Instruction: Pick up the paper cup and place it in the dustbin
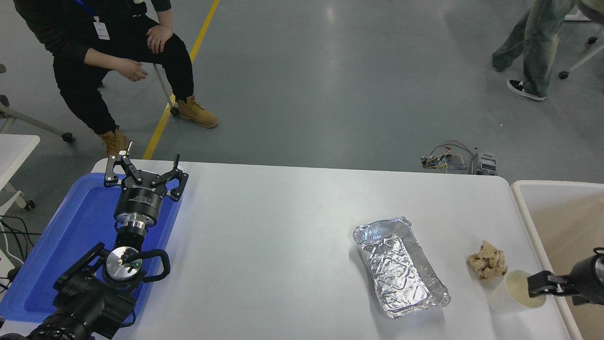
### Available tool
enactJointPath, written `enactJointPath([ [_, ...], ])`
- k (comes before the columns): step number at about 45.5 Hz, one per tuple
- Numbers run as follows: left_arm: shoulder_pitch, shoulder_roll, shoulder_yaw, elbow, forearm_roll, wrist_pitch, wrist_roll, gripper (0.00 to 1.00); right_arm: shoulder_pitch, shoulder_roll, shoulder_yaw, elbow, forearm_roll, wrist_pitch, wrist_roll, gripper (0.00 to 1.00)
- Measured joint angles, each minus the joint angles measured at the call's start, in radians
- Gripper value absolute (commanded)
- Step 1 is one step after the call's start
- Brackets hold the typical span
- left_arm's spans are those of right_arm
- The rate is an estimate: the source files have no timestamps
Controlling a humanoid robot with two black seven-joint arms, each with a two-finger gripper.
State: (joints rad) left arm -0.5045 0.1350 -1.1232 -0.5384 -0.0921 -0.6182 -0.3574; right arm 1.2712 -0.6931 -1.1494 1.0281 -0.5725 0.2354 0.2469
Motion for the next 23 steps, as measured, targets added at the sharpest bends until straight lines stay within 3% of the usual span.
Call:
enactJointPath([
  [4, 0.000, 0.000, 0.000, 0.000, 0.000, 0.000, 0.000, 1.00, -0.006, 0.006, 0.000, -0.002, -0.003, -0.014, 0.000, 0.02],
  [5, 0.000, 0.000, 0.000, 0.000, 0.000, 0.000, 0.000, 1.00, -0.008, 0.010, 0.000, -0.003, -0.003, -0.019, 0.000, 0.01],
  [23, 0.000, 0.000, 0.000, 0.000, 0.000, 0.000, 0.000, 1.00, -0.004, 0.023, -0.010, 0.002, -0.011, -0.037, 0.015, 0.00],
])
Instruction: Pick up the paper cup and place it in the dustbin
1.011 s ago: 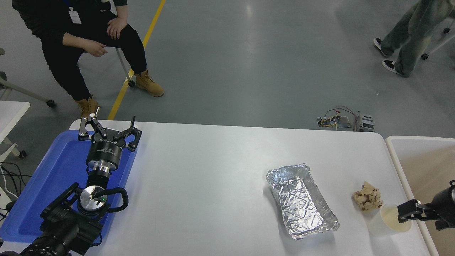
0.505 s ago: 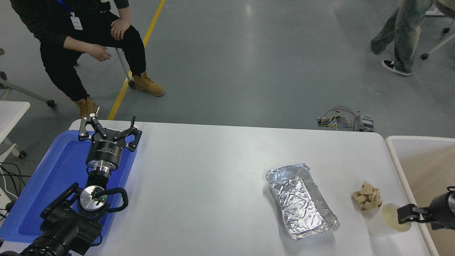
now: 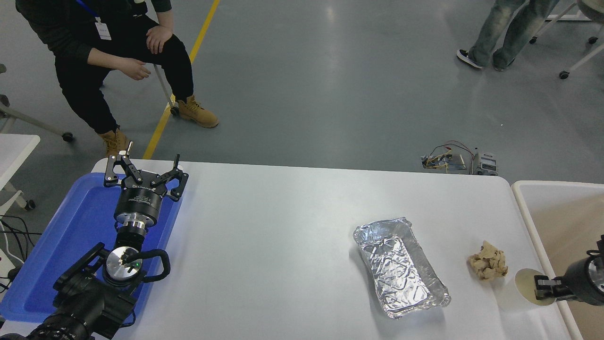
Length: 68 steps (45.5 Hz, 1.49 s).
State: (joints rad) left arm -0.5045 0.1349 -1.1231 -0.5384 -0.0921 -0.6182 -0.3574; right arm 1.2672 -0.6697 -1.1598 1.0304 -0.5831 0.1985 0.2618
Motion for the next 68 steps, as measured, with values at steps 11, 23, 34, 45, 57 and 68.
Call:
enactJointPath([
  [11, 0.000, 0.000, 0.000, 0.000, 0.000, 0.000, 0.000, 1.00, 0.036, -0.025, -0.006, 0.006, -0.034, 0.002, 0.019, 0.00],
  [23, 0.000, 0.000, 0.000, 0.000, 0.000, 0.000, 0.000, 1.00, 0.212, -0.102, -0.062, 0.045, -0.096, 0.069, 0.026, 0.00],
  [34, 0.000, 0.000, 0.000, 0.000, 0.000, 0.000, 0.001, 1.00, 0.507, -0.152, -0.164, 0.078, -0.115, 0.208, 0.033, 0.00],
  [45, 0.000, 0.000, 0.000, 0.000, 0.000, 0.000, 0.001, 1.00, 0.769, -0.161, -0.238, 0.089, -0.123, 0.359, 0.038, 0.00],
  [57, 0.000, 0.000, 0.000, 0.000, 0.000, 0.000, 0.000, 1.00, 0.977, -0.149, -0.291, 0.098, -0.128, 0.481, 0.040, 0.00],
  [68, 0.000, 0.000, 0.000, 0.000, 0.000, 0.000, 0.000, 1.00, 1.075, -0.145, -0.309, 0.109, -0.143, 0.540, 0.040, 0.00],
])
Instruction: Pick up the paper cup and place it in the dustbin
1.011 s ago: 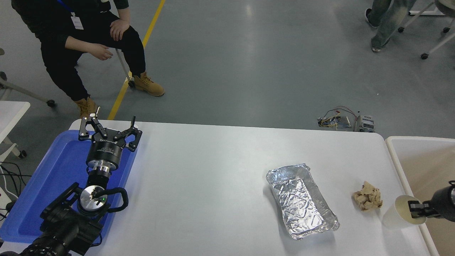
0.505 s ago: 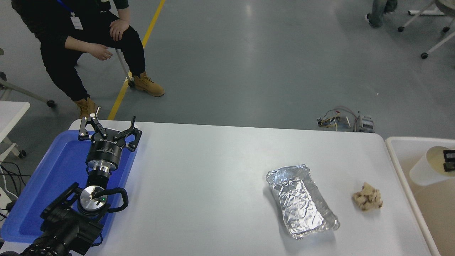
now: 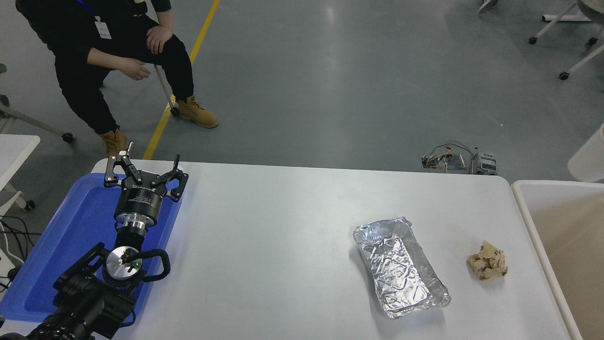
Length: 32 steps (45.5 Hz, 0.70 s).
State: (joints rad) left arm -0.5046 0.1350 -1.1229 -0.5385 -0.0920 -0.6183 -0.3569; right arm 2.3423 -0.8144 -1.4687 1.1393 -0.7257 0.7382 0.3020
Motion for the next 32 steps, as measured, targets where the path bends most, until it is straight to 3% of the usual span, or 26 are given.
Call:
enactJointPath([
  [11, 0.000, 0.000, 0.000, 0.000, 0.000, 0.000, 0.000, 1.00, -0.032, -0.002, 0.001, -0.024, -0.010, -0.020, -0.004, 0.00],
  [25, 0.000, 0.000, 0.000, 0.000, 0.000, 0.000, 0.000, 1.00, -0.375, -0.004, 0.060, -0.227, 0.007, -0.218, -0.009, 0.00],
  [32, 0.000, 0.000, 0.000, 0.000, 0.000, 0.000, 0.000, 1.00, -0.623, -0.001, 0.138, -0.381, 0.077, -0.319, -0.012, 0.00],
])
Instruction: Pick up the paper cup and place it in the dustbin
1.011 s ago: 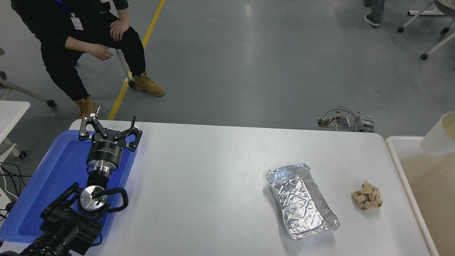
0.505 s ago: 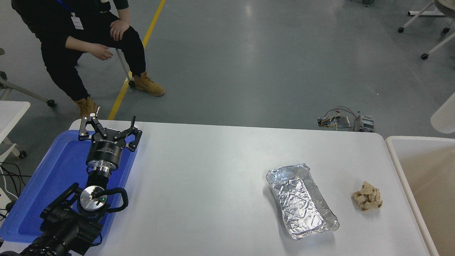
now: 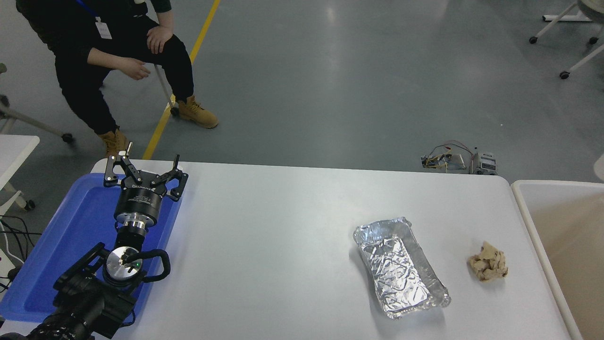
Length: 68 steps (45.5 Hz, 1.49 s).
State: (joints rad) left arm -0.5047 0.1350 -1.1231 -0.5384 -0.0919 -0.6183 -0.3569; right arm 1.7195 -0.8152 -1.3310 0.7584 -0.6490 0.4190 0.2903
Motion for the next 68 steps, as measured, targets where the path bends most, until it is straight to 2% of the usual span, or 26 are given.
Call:
enactJointPath([
  [14, 0.000, 0.000, 0.000, 0.000, 0.000, 0.000, -0.001, 1.00, -0.502, 0.075, 0.179, -0.388, 0.186, -0.168, -0.002, 0.00],
  [32, 0.000, 0.000, 0.000, 0.000, 0.000, 0.000, -0.001, 1.00, -0.870, 0.194, 0.408, -0.616, 0.244, -0.336, -0.036, 0.00],
  [51, 0.000, 0.000, -0.001, 0.000, 0.000, 0.000, -0.001, 1.00, -1.078, 0.327, 0.561, -0.734, 0.253, -0.415, -0.102, 0.00],
  [60, 0.000, 0.000, -0.001, 0.000, 0.000, 0.000, -0.001, 1.00, -1.111, 0.349, 0.605, -0.752, 0.271, -0.427, -0.158, 0.00],
  [68, 0.000, 0.000, -0.001, 0.000, 0.000, 0.000, -0.001, 1.00, -1.123, 0.357, 0.623, -0.758, 0.285, -0.433, -0.186, 0.00],
])
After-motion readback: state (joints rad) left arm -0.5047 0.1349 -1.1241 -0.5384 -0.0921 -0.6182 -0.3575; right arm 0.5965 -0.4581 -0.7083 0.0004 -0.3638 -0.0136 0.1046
